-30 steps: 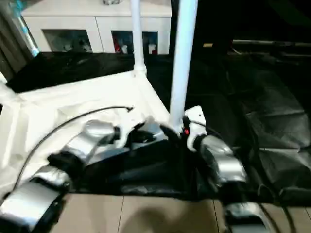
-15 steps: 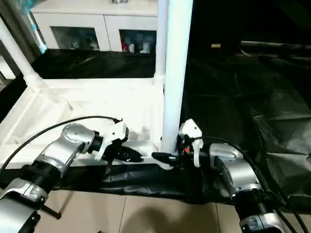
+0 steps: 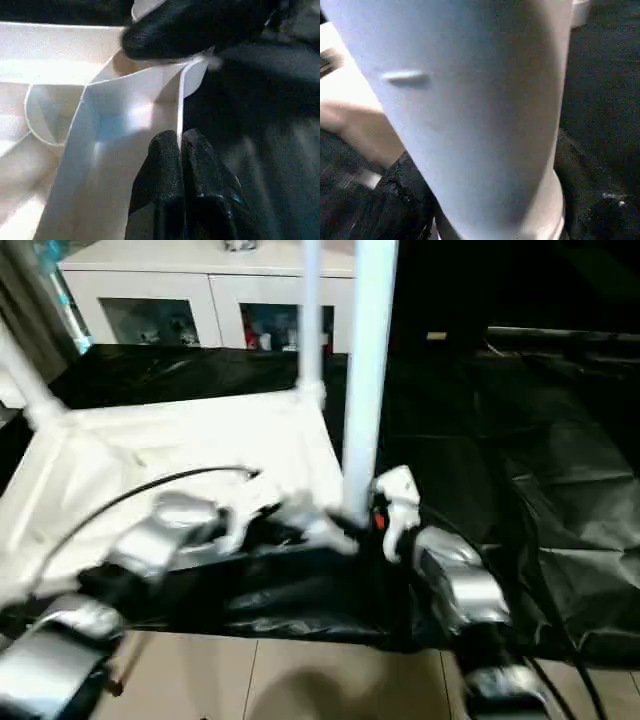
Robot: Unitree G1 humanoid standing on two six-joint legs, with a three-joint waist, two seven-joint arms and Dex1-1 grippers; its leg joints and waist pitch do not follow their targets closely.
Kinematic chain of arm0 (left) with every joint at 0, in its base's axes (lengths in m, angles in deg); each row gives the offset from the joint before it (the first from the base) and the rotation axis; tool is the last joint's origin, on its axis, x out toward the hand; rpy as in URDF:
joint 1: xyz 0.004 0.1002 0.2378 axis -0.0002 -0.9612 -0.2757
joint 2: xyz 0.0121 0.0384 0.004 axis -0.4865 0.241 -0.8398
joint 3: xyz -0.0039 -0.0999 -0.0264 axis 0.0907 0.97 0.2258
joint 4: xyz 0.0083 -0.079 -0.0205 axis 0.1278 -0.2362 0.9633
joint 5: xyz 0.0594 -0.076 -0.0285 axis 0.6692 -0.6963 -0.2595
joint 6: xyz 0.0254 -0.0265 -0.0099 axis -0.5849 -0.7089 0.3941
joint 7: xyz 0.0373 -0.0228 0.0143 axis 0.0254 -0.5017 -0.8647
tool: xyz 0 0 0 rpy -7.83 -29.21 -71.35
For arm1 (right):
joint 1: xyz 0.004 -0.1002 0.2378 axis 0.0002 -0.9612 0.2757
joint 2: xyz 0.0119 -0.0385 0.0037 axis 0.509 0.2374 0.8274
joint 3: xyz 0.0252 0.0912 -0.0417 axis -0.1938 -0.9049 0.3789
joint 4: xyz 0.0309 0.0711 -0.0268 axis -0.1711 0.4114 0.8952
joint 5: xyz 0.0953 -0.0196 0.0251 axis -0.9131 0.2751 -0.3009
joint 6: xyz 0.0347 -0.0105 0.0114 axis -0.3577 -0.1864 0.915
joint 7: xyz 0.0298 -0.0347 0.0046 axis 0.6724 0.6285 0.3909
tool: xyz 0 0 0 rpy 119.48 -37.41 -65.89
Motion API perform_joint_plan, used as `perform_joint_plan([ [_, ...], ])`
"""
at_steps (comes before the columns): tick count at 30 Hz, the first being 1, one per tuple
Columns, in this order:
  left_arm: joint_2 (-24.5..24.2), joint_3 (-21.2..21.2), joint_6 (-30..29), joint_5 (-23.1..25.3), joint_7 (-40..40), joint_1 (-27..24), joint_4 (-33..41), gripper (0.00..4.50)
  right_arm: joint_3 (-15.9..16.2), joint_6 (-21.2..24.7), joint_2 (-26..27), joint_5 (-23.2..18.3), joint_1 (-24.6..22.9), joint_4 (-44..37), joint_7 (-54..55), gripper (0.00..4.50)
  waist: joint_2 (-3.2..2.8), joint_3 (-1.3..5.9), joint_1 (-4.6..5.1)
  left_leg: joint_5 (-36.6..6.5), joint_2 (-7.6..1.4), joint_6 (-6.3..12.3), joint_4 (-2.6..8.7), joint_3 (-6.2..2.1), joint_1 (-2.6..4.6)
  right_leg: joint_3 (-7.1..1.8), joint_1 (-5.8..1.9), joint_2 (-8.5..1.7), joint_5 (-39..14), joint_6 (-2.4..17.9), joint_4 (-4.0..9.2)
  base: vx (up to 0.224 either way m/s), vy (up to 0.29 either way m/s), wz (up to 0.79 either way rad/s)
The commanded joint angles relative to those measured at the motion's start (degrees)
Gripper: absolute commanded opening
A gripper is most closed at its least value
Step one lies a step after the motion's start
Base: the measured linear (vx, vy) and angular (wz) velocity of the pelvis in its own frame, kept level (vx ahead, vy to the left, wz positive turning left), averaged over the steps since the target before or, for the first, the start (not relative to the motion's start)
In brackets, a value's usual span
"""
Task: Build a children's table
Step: Rotate leg to tighten
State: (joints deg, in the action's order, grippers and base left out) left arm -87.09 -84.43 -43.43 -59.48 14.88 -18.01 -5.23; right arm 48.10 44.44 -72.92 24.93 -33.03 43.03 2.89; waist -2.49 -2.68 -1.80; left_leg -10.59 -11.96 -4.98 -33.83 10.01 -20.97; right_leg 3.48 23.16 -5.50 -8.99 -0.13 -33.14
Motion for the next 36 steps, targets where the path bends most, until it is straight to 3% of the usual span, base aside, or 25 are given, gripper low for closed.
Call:
perform_joint_plan([
  [1,2.4,2.5,-0.4,-0.5,-7.4,3.2,-2.0,0.0,0.3,1.2,1.9,2.6,0.0,5.7,7.8,2.74,0.49,3.59,0.31,-13.9,-0.15,1.84,4.13,0.34,0.46,-1.37,-2.49,-1.86,-19.7,11.4,4.3,0.0,0.0,0.0],
  [4,5.0,2.0,-0.3,-0.2,-9.2,4.6,-3.5,0.0,0.4,0.6,4.5,3.1,2.4,8.7,11.4,2.74,0.79,3.78,0.27,-13.5,-0.1,2.52,4.1,0.29,0.25,-1.28,-2.79,-1.89,-17.9,11.8,4.11,0.0,0.0,0.0],
  [5,5.2,1.6,0.1,0.2,-8.9,4.7,-3.7,0.0,0.3,0.1,5.2,2.7,2.7,8.8,10.6,3.08,0.14,3.94,0.06,-12.5,-0.12,3.0,4.03,0.23,0.24,-1.3,-2.96,-1.95,-16.1,12.2,3.91,0.0,0.0,0.0],
  [8,5.5,1.3,1.4,0.9,-8.6,5.2,-5.0,0.0,0.0,-1.5,6.2,2.3,3.6,9.0,8.3,3.45,0.45,4.07,0.1,-11.2,-0.13,4.21,3.89,0.27,0.02,-1.19,-3.11,-1.85,-12.9,13.1,3.67,0.0,0.0,0.0],
  [11,4.8,1.3,2.0,0.6,-6.5,4.8,-4.9,0.0,2.1,-3.0,4.9,3.3,3.4,7.7,4.0,3.77,0.5,4.13,0.08,-10.4,-0.2,4.89,3.83,0.21,-0.09,-1.12,-3.33,-1.89,-10.8,14.1,3.37,0.0,0.0,0.0],
  [17,-0.2,-1.1,4.5,-0.3,5.3,1.9,-1.1,0.0,7.6,-3.5,-2.5,1.5,-0.9,-0.4,-13.6,3.77,0.64,4.15,-0.21,-9.8,-0.41,6.94,3.69,0.26,-0.07,-1.19,-3.63,-1.95,-8.4,15.3,3.09,0.0,0.0,0.0],
  [19,-1.2,-1.5,4.9,-0.7,7.7,1.2,-0.2,0.0,8.1,-3.3,-3.9,1.2,-1.7,-1.8,-16.3,3.77,0.7,4.07,-0.34,-10.0,-0.57,7.39,3.69,0.3,-0.11,-1.2,-3.67,-1.91,-7.9,15.7,3.02,0.0,0.0,0.0],
  [26,-9.2,-4.0,3.8,-2.5,23.0,-4.0,8.3,0.0,7.3,-1.3,-11.9,-3.7,-5.3,-8.6,-31.5,3.77,0.2,3.89,-0.64,-12.3,-1.08,6.3,3.96,0.51,0.36,-1.24,-3.17,-1.76,-9.9,16.6,2.98,0.0,0.0,0.0],
  [29,-10.3,-4.1,3.1,-3.0,24.6,-4.8,9.6,0.0,7.7,-0.8,-12.9,-4.2,-5.8,-9.3,-33.4,3.77,0.32,3.88,-1.01,-12.8,-1.13,5.61,4.02,0.57,0.41,-1.28,-3.12,-1.84,-10.6,16.4,2.95,0.0,0.0,0.0],
  [30,-10.5,-4.1,2.9,-3.2,24.9,-4.9,9.9,0.0,7.8,-0.7,-13.1,-4.3,-5.8,-9.4,-33.8,3.52,0.27,3.85,-1.05,-12.8,-1.13,5.48,4.04,0.57,0.44,-1.31,-3.05,-1.86,-11.0,16.2,3.03,0.0,0.0,0.0],
  [32,-10.8,-3.9,2.7,-3.3,25.2,-5.3,10.4,0.0,7.9,-0.1,-12.9,-4.2,-5.8,-9.4,-34.6,3.44,0.53,3.81,-1.13,-12.7,-1.02,4.95,4.07,0.57,0.35,-1.32,-3.07,-1.87,-12.0,15.6,3.05,0.0,0.0,0.0],
  [36,-10.9,-3.8,2.4,-3.3,25.0,-5.5,11.0,0.0,8.3,0.1,-12.7,-4.0,-5.8,-9.4,-34.8,3.09,0.47,3.88,-1.18,-11.8,-0.96,4.62,4.03,0.5,0.29,-1.33,-3.08,-1.91,-12.2,15.1,3.03,0.0,0.0,0.0],
])
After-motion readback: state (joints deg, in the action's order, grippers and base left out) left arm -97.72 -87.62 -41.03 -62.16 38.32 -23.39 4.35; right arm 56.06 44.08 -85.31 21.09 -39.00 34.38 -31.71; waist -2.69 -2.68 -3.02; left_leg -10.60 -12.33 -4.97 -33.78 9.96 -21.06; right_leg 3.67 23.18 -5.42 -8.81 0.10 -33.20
